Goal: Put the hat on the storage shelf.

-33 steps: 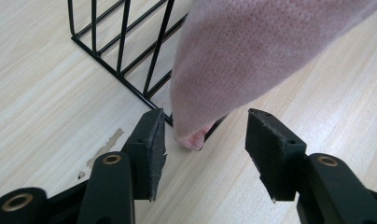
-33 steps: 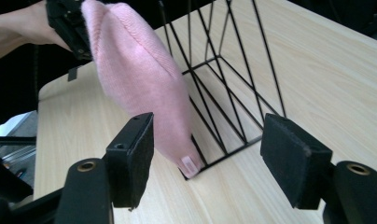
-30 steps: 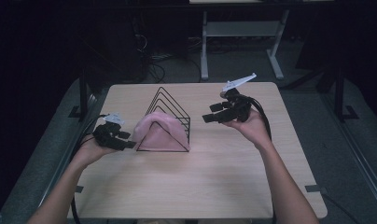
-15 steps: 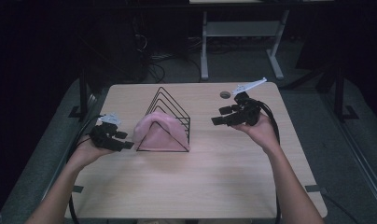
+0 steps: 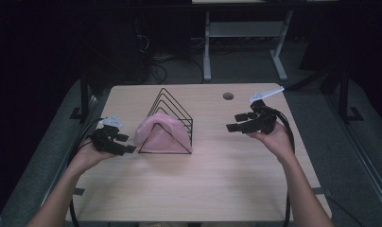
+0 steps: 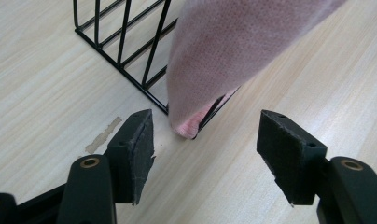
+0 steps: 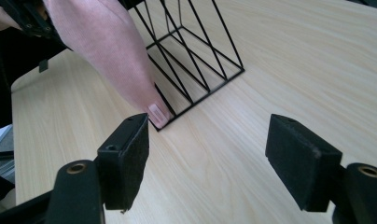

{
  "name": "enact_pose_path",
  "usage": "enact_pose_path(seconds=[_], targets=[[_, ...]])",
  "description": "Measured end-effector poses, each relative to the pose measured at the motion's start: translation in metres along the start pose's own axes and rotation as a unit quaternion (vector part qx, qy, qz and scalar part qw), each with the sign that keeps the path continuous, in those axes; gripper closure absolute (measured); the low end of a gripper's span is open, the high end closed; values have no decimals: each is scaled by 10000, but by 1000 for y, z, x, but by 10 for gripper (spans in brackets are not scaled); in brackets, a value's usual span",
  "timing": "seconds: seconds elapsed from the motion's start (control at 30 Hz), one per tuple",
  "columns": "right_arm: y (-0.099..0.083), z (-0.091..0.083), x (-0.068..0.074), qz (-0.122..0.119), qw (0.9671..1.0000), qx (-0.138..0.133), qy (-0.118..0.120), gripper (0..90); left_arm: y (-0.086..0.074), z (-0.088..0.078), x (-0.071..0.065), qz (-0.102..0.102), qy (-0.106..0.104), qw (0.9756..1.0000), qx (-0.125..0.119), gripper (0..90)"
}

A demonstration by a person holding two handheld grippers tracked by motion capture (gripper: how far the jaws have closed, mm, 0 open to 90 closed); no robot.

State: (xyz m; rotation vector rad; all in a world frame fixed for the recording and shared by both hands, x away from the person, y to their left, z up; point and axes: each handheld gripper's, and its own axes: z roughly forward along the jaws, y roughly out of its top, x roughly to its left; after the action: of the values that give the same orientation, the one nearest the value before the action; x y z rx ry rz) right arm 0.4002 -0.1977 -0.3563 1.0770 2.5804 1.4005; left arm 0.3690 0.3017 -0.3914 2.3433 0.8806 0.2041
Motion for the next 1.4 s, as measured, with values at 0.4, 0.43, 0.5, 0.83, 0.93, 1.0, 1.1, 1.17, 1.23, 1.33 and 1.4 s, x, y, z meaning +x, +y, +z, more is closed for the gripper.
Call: enact_pose_path(seconds=[0.4,0.43,0.5,0.83,0.93,1.0,1.1,1.17,1.23,1.33,1.4], targets=[[-31,-14,-11,296,9994,-40,-165,287,-3,2,-2,-33,28,10000,34,299],[-33,-15,-12,294,9994,-40,-167,287,-3,2,-2,-25,26,10000,36,295],[-35,-16,-13,308,9994,-30,-174,287,-3,3,-3,-32,32,10000,35,293],[-57,-26,-18,469,9985,-76,-265,277,-4,3,-6,-30,61,10000,-2,276],[-65,-29,-19,534,9981,-119,-275,276,-6,2,-7,-35,89,9999,-45,273],[-68,-29,-20,555,9980,-130,-273,275,-7,1,-8,-40,91,9999,-56,273],[-77,-32,-22,652,9973,-127,-312,272,-10,1,-10,-41,98,9999,-66,273],[-87,-36,-24,734,9966,-134,-346,270,-14,1,-11,-23,96,9999,-38,273],[-92,-38,-24,782,9962,-158,-361,270,-14,1,-12,-30,103,9999,-39,273],[-98,-39,-25,837,9956,-167,-374,270,-16,0,-13,-53,108,9999,-55,273],[-104,-41,-25,887,9952,-156,-379,270,-18,-1,-15,-73,102,9999,-98,273]])
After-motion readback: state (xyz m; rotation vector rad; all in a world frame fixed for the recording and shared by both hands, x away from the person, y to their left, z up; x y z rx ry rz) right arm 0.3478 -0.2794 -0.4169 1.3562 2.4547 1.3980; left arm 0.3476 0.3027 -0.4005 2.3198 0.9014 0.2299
